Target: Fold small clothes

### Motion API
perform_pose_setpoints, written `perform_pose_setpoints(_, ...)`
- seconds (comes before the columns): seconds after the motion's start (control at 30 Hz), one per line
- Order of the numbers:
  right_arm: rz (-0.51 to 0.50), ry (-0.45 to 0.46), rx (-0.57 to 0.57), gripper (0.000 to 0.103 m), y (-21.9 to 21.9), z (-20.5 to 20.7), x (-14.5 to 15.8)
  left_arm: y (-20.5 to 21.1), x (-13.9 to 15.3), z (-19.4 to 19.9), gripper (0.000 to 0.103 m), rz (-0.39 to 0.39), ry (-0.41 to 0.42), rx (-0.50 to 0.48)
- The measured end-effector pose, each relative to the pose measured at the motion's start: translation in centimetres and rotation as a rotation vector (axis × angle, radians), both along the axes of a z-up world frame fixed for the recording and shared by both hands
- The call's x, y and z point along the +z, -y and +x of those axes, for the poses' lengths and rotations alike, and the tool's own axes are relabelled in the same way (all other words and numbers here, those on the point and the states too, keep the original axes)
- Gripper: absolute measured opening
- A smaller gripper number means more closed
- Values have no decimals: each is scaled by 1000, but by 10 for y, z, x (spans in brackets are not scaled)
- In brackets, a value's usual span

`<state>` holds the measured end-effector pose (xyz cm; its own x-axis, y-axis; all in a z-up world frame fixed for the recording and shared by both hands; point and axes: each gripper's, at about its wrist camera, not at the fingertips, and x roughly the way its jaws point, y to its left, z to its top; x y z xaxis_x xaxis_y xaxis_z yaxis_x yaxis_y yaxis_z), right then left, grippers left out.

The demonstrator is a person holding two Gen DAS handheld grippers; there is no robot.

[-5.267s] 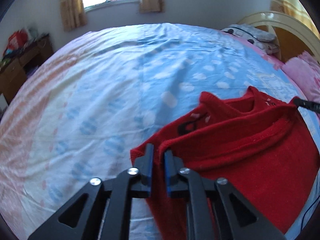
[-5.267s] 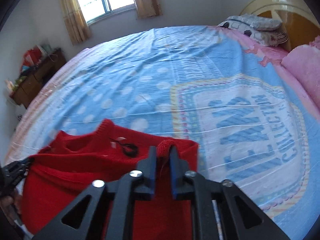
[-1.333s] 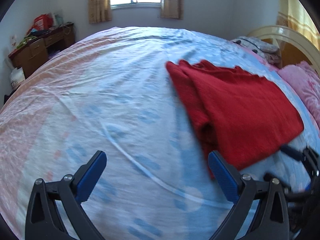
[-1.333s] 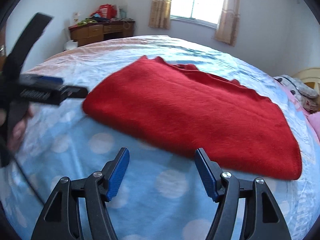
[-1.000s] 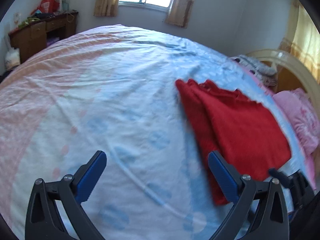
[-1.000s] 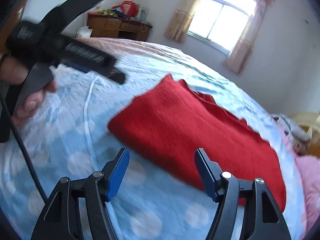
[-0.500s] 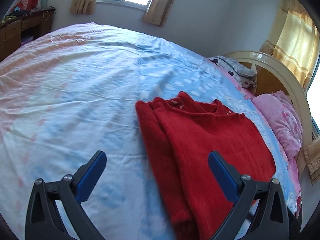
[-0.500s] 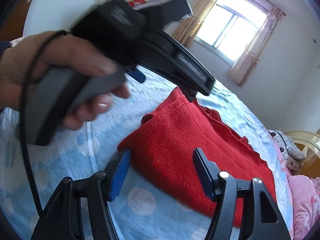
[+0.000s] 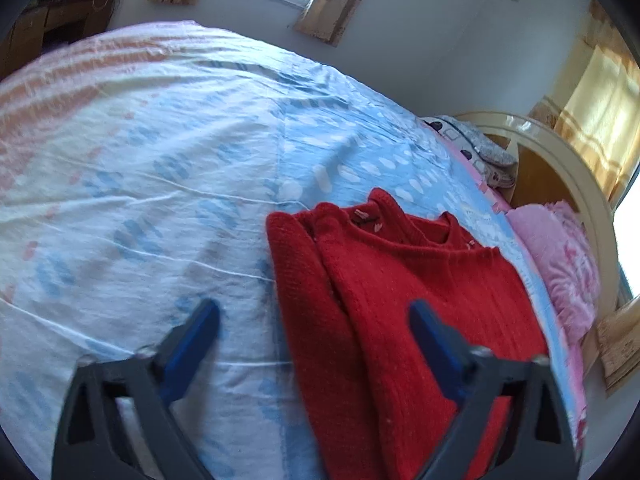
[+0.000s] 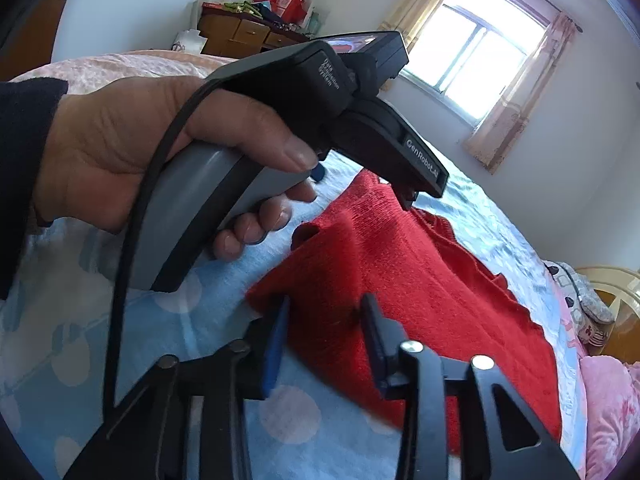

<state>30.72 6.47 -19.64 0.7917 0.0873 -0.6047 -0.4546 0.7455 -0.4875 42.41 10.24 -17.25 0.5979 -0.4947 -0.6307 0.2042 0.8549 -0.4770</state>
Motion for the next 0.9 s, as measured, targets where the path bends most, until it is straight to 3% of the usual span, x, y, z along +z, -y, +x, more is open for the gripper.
perform_pose_setpoints(0.03,-1,-1,0,31,-1,0,0,0,-1,1,82,2,-4,3)
perform_pose_setpoints(0.07,0,-3,2,25,-1,0,0,0,-1,2,72,9,-3,10)
perform_pose_setpoints(0.1,-2,-6,6,21,-1,0,0,1,-2,3,46,5,-5,2)
perform_pose_setpoints(0.13,-5,-10,8,11,-2,0,0,2,-5,5,30,-20,-25,-30)
perform_pose_setpoints(0.17,-10,-13,6,9,-2,0,0,2,-9,7,22,-35,-45,-43)
perform_pose_setpoints(0.4,51,-25,-7,7,12,-2,12,-6,-8,6,16,-90,-60,-37)
perform_pose_setpoints(0.63,207,-82,-69,6,50,9,33,-14,-5,9,14,-192,-131,-1)
perform_pose_setpoints(0.9,298,-30,-108,6,85,3,59,5,35,5,14,-232,-65,-11)
